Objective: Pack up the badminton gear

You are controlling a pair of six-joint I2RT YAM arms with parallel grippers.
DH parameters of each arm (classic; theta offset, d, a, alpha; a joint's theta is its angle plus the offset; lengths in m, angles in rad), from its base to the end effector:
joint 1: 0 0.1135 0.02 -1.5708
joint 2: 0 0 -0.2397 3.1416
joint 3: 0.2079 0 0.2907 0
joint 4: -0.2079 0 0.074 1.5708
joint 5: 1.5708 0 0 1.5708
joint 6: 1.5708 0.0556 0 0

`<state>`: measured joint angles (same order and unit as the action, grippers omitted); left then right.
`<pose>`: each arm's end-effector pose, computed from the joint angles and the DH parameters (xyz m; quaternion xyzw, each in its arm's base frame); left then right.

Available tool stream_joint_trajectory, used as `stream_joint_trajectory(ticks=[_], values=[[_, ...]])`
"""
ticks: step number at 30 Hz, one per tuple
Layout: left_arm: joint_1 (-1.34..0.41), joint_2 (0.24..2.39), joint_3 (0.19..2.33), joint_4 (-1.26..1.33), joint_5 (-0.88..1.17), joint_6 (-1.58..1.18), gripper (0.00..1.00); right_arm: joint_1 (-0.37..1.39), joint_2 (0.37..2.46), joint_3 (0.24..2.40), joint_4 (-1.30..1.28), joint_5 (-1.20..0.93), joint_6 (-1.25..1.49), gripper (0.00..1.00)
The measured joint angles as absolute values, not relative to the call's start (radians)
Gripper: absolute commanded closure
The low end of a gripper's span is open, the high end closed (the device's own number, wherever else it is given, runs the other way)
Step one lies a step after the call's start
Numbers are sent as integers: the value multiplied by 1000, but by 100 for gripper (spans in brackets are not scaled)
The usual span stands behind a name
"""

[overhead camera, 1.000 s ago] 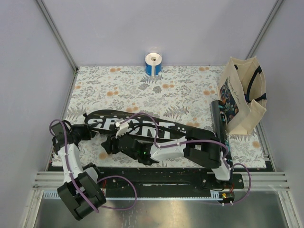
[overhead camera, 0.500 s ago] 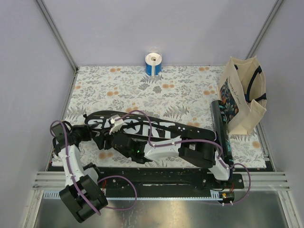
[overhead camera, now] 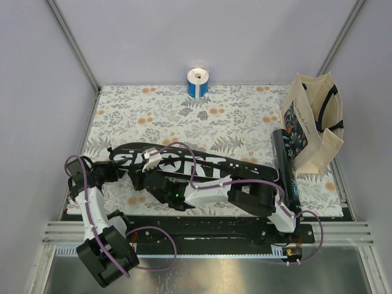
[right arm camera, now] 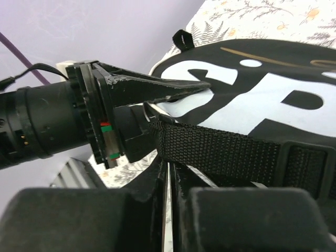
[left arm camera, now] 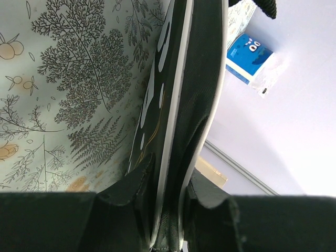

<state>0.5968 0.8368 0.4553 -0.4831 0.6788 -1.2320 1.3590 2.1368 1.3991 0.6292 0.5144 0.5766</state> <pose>0.2031 0.0958 0.1520 -0.6307 0.6312 -0.3986 0.2122 0.1363 0.5037 0.1557 -0.1175 0.7303 0.4245 0.5222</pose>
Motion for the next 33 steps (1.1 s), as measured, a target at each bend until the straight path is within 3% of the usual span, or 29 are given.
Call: stream_joint_trajectory(ticks=[11,22,33], values=[[590,838,498,-564,654,-1223,100,1353,2074,1297,647,501,545,100],[586,848,613,-677,602,-1230,100,1330,1823,1005,629,494,466,100],[587,914,765,-794,527,-1224,100,1288,1424,677,398,600,466,100]])
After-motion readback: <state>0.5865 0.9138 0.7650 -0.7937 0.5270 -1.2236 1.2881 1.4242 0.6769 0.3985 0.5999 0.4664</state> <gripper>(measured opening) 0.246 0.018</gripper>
